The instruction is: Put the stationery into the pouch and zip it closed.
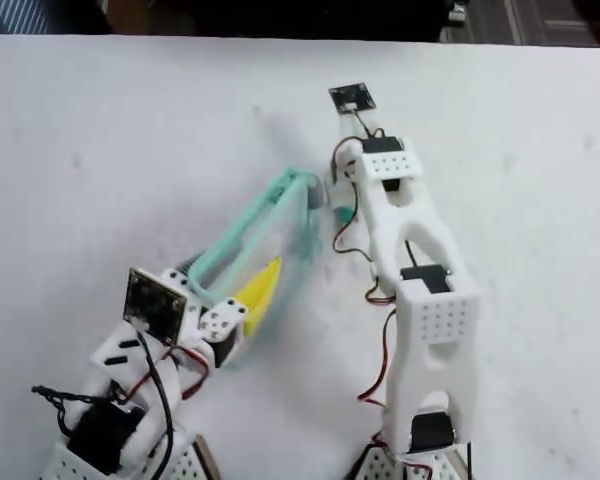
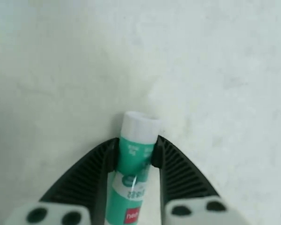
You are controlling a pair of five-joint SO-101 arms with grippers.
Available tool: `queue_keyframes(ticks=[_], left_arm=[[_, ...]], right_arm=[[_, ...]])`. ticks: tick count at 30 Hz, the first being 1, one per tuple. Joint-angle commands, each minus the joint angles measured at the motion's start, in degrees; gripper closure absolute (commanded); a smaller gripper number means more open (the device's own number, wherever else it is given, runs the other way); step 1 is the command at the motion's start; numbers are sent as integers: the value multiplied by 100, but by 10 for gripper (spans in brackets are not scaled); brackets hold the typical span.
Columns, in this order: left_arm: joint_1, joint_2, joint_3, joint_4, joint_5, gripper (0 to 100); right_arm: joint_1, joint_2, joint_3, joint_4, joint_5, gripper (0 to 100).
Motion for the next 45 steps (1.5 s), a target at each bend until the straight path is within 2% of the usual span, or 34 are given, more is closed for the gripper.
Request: queue_keyframes(ticks=[1, 12, 19, 25, 32, 39, 42, 45], left_arm=[[75, 4, 9, 26, 35, 801], [92, 4, -9, 44, 35, 797], [57, 4, -9, 53, 70, 800], [48, 4, -9, 53, 79, 801], [75, 4, 18, 18, 79, 797], [40, 4, 18, 18, 70, 797], [57, 4, 18, 35, 53, 797], [84, 4, 18, 53, 44, 797]], right_arm=[[110, -31, -141, 66, 53, 978], [31, -347, -176, 251, 62, 981], [-22, -2211, -176, 1314, 62, 981], [-84, -3908, -167, 1701, 62, 981], [-681, -5947, -132, 2281, 62, 981], [-1798, -7459, -114, 2396, 62, 981], [-2105, -7811, 255, 2211, 62, 981], [-2325, -8057, 932, 1525, 62, 981]])
